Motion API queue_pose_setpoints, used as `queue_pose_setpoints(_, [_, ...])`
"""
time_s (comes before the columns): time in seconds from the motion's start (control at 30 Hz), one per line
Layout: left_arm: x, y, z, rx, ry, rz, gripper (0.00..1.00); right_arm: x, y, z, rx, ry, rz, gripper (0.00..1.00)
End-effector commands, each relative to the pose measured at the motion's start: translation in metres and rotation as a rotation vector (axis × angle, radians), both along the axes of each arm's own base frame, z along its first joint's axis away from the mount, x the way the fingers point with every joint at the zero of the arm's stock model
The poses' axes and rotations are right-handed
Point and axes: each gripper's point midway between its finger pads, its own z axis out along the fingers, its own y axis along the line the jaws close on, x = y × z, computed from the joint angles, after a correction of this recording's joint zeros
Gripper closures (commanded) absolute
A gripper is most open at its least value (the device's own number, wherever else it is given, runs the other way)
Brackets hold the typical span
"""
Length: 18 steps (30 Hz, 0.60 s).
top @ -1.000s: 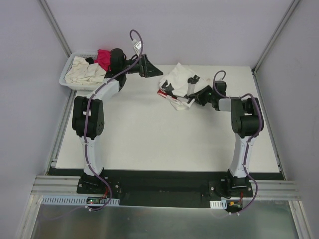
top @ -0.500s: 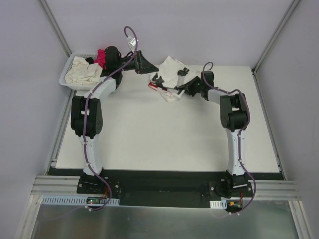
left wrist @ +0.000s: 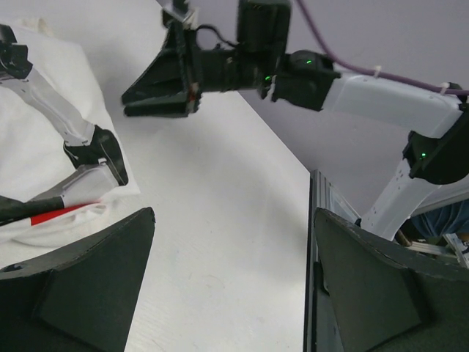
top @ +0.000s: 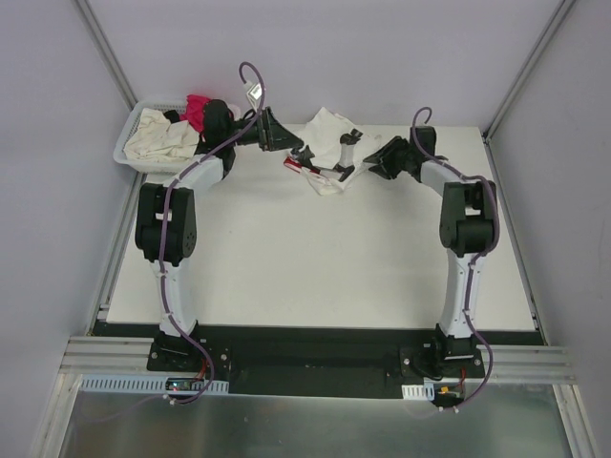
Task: Fold and stack the t-shirts
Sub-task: Put the neatly folded tshirt into the corner of the board with the right arm
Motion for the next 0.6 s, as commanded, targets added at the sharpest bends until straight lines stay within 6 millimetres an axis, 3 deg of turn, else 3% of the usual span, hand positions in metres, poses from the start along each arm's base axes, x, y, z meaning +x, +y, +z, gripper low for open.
queue_pose_setpoints(0.0, [-0.019,0.005,0.031,-0.023,-0.121,-0.005,0.11,-0.024,-0.024,0.112,-0.116,-0.184,0.037,0.61])
queue_pose_setpoints(0.07, [-0.025,0.006,0.035,-0.024,-0.139,0.000,0.11,-0.038,-0.006,0.122,-0.129,-0.198,0.078,0.71])
queue_pose_setpoints(0.1, [-0.027,0.007,0.037,-0.023,-0.146,-0.001,0.11,-0.047,0.003,0.118,-0.131,-0.190,0.101,0.78])
queue_pose_setpoints(0.13, [-0.030,0.008,0.043,-0.024,-0.167,0.005,0.11,-0.058,0.022,0.120,-0.125,-0.196,0.143,0.90])
queue_pose_setpoints(0.2, [-0.033,0.010,0.043,-0.021,-0.167,0.016,0.11,-0.069,0.044,0.107,-0.111,-0.177,0.190,0.99])
queue_pose_setpoints(0.23, [-0.035,0.011,0.049,-0.019,-0.189,0.022,0.11,-0.078,0.066,0.095,-0.097,-0.153,0.227,0.99])
queue_pose_setpoints(0.33, [-0.040,0.014,0.055,-0.009,-0.205,0.036,0.11,-0.091,0.106,0.077,-0.060,-0.124,0.301,0.99])
queue_pose_setpoints(0.37, [-0.041,0.014,0.057,-0.007,-0.207,0.036,0.11,-0.093,0.117,0.061,-0.037,-0.091,0.312,0.99])
queue_pose_setpoints(0.43, [-0.042,0.016,0.060,0.002,-0.215,0.042,0.11,-0.098,0.141,0.054,0.001,-0.087,0.352,0.99])
queue_pose_setpoints(0.47, [-0.042,0.017,0.061,0.005,-0.218,0.045,0.11,-0.097,0.148,0.042,0.019,-0.058,0.351,0.99])
queue_pose_setpoints(0.57, [-0.041,0.018,0.063,0.011,-0.218,0.051,0.11,-0.096,0.165,0.033,0.045,-0.047,0.371,0.99])
